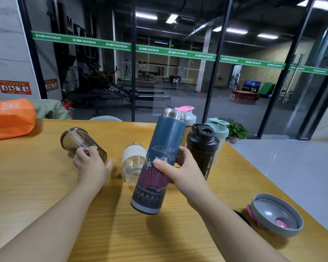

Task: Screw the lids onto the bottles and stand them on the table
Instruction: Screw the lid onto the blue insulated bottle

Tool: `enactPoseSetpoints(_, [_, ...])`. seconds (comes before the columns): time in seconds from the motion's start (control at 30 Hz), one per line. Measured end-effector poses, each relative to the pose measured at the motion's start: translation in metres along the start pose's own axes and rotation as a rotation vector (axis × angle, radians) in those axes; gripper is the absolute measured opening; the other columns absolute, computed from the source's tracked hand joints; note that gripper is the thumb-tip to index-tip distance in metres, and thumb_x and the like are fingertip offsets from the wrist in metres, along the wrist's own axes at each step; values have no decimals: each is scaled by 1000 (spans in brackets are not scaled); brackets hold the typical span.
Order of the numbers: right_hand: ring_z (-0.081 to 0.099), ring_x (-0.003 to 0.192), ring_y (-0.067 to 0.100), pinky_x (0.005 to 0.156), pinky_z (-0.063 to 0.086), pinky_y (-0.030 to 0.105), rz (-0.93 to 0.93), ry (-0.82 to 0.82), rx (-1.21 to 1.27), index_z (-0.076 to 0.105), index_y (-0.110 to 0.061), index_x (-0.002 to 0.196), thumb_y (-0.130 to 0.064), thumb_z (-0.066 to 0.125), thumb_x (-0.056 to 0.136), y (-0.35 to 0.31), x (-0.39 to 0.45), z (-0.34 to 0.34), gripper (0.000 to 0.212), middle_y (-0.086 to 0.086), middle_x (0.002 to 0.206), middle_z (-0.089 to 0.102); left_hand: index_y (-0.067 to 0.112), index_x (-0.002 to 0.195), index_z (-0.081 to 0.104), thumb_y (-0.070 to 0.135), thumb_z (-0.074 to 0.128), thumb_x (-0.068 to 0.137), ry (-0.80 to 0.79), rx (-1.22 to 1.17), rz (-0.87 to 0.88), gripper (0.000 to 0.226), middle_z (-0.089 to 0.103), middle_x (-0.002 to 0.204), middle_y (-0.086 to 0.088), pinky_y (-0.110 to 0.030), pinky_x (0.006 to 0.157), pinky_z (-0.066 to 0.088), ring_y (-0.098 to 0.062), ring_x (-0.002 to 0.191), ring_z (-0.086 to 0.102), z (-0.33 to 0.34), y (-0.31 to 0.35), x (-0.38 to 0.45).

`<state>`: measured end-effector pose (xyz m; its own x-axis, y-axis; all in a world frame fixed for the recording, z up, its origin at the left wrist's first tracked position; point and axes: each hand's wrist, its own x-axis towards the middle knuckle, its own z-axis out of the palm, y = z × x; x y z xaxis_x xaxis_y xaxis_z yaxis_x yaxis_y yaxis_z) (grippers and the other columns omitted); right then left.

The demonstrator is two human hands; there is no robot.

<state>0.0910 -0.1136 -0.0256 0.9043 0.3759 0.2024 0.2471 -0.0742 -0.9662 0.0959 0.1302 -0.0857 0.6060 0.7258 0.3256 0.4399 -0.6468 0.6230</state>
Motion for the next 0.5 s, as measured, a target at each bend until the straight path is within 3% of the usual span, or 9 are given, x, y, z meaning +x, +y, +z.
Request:
enactPoseSetpoints(0.1, [60,109,7,89,56,42,-6,16,-3,44,-29,129,-41,84,66,1,3,-2,75,-11,118,62,-3,128,33,29,62,88,44,-75,-34,58,20,142,-25,-56,100,34,-51,122,32,-1,1,9])
enactPoseSetpoints(0.3, [60,110,5,89,56,41,-9,20,-12,45,-28,130,-40,83,66,3,6,-5,75,-12,118,62,6,103,45,27,54,94,102,-250,-198,25,38,132,-21,-49,84,39,-48,108,48,-9,13,21])
enactPoseSetpoints(0.37, [59,110,4,90,56,39,-6,22,-14,45,-27,130,-37,83,68,5,6,-6,74,-13,119,61,7,107,44,25,55,93,85,-295,-228,25,36,133,-19,-45,82,38,-46,108,49,-9,15,23])
enactPoseSetpoints(0.5, [58,110,3,90,56,38,-2,30,-18,44,-26,131,-33,83,71,7,7,-6,72,-12,120,61,3,134,31,26,59,90,-13,-381,-324,57,35,140,-21,-44,83,41,-44,113,49,-7,19,23])
